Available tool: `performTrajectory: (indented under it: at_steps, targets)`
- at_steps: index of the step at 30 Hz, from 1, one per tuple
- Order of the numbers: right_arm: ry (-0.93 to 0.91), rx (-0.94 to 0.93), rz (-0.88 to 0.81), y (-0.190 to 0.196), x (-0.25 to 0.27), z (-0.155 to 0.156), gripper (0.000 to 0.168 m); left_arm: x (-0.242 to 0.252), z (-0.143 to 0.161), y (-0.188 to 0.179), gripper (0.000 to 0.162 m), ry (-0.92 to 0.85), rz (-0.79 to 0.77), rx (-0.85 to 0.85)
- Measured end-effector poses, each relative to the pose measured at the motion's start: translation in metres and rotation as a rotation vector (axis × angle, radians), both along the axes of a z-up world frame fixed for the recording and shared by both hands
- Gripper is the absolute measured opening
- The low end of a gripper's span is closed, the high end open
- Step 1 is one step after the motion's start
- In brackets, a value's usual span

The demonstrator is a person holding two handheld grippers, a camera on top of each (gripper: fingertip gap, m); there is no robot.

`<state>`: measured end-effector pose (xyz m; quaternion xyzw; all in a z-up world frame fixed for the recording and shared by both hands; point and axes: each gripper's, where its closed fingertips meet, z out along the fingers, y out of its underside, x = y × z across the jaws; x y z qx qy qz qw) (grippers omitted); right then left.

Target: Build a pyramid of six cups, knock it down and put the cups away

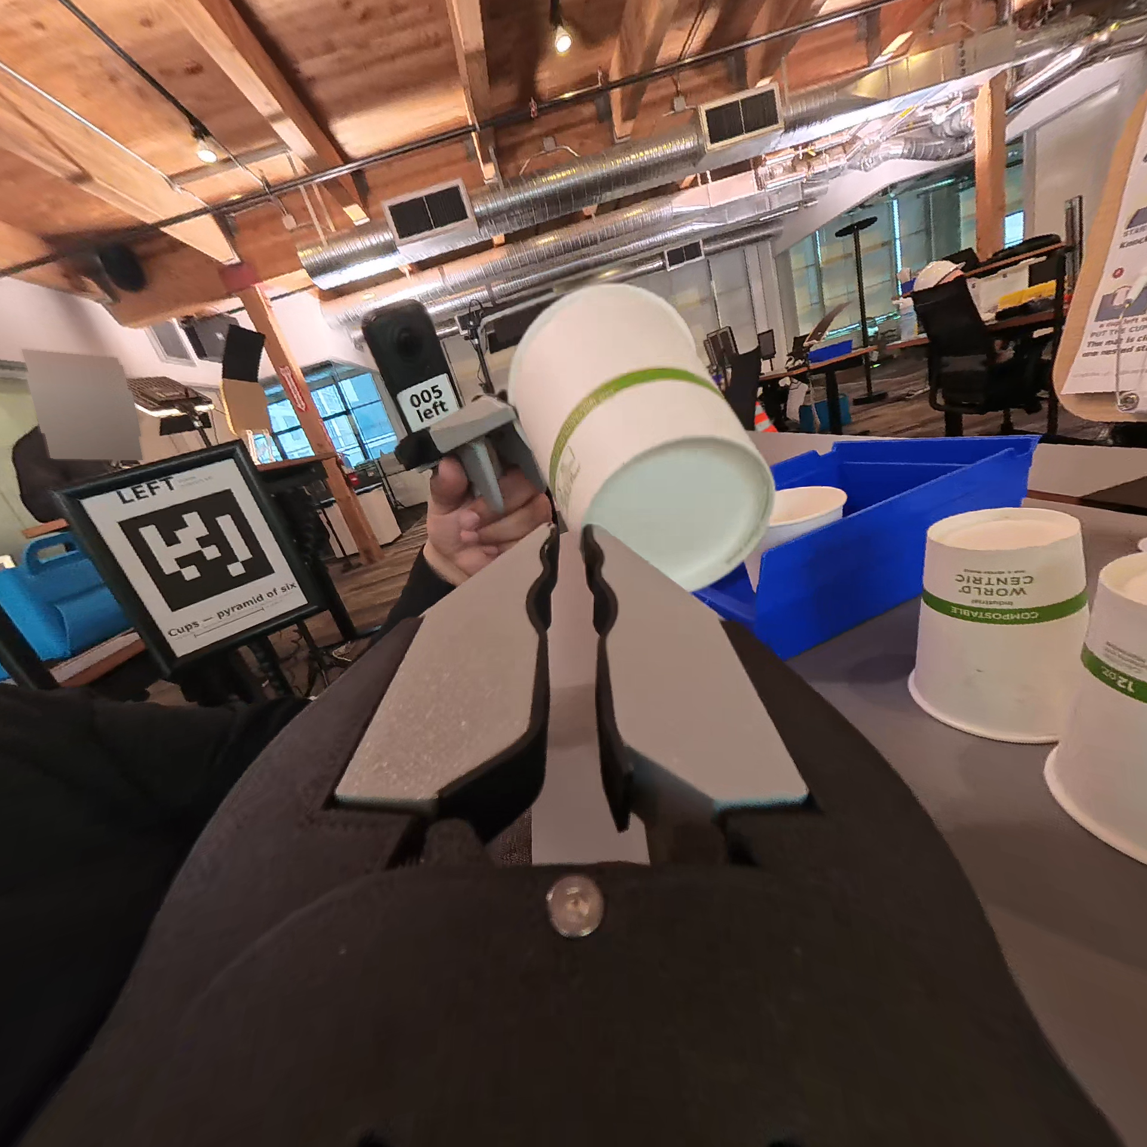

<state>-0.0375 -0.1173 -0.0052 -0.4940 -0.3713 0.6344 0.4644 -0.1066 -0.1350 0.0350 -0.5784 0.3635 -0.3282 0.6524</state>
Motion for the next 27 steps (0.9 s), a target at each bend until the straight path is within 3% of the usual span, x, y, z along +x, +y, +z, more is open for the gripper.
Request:
performTrajectory:
  at_steps: [20, 24, 27]
  targets:
    - [-0.031, 0.013, 0.014, 0.0, 0.001, -0.006, 0.0, -0.001, -0.02, -0.005, 0.001, 0.041, -0.1, -0.107]
    - [-0.115, 0.073, -0.02, -0.001, -0.006, -0.013, 0.0, -0.015, -0.033, 0.024, 0.004, 0.051, 0.057, -0.149]
    - [-0.189, 0.116, -0.079, 0.008, -0.008, -0.017, 0.0, -0.024, -0.044, 0.045, 0.02, 0.071, 0.193, -0.17]
